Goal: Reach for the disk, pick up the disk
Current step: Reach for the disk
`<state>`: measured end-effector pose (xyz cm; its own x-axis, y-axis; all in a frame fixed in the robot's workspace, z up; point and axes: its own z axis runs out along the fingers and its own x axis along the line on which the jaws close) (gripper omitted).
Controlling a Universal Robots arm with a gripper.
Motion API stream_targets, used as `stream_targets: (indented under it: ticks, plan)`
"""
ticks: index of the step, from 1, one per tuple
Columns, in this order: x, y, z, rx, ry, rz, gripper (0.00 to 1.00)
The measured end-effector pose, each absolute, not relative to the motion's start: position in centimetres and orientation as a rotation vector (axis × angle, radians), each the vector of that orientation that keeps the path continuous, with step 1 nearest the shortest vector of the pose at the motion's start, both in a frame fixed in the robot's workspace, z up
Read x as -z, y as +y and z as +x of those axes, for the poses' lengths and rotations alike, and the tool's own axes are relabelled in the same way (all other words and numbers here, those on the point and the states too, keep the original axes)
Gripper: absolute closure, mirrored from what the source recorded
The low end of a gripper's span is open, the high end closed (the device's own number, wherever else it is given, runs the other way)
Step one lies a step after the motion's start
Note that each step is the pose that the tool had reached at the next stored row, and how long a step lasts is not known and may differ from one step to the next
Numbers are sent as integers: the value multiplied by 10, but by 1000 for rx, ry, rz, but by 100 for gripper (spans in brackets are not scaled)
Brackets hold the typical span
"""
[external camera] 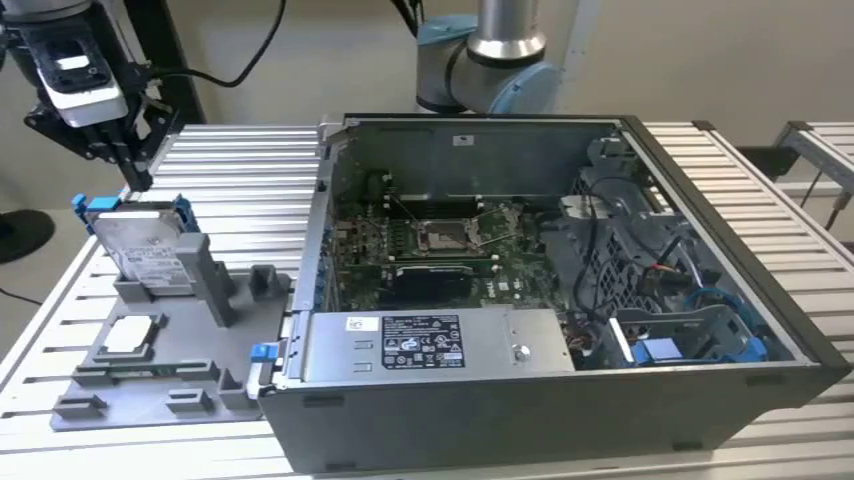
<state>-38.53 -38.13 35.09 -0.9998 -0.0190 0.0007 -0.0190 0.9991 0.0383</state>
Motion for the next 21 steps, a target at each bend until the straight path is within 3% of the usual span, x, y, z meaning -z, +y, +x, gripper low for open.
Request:
stream_targets:
  ticks: [11, 21]
  plan:
    - [-351, -383, -430, 60, -3140, 34, 100]
    - [-351, -383, -431, 60, -3139, 70, 100]
